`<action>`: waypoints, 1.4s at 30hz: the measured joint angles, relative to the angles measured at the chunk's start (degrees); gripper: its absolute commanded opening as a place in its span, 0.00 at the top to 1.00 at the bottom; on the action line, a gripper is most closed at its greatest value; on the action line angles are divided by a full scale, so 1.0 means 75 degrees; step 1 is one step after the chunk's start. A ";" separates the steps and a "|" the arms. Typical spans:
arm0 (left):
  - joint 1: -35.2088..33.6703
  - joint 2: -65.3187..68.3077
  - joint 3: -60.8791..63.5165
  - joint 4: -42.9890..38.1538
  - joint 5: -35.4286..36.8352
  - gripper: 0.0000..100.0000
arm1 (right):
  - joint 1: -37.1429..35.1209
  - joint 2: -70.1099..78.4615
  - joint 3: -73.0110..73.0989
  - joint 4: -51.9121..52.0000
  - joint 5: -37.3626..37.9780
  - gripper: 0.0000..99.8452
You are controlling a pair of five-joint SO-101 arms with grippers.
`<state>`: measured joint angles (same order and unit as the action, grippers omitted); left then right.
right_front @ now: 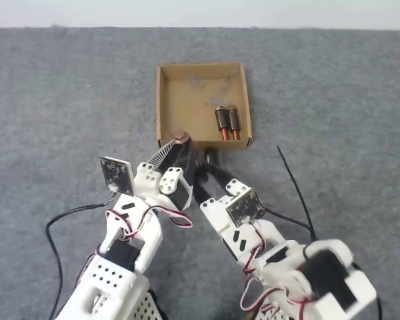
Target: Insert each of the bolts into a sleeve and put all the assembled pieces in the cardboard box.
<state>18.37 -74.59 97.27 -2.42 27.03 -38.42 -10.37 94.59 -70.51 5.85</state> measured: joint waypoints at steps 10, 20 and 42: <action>0.0445 0.0012 0.0012 0.0821 -0.0645 0.99 | 0.0012 -0.0809 -0.0023 0.0738 -0.0023 0.99; 0.0457 0.0012 0.0012 0.1067 -0.0668 0.99 | 0.0023 -0.0809 -0.0023 0.0762 -0.0023 0.99; 0.0434 0.0000 0.0000 0.1465 -0.0762 0.82 | 0.0352 -0.0809 -0.0023 0.0797 0.0000 0.99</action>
<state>21.63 -74.59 97.27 8.57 21.32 -35.78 -16.44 94.42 -64.53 5.85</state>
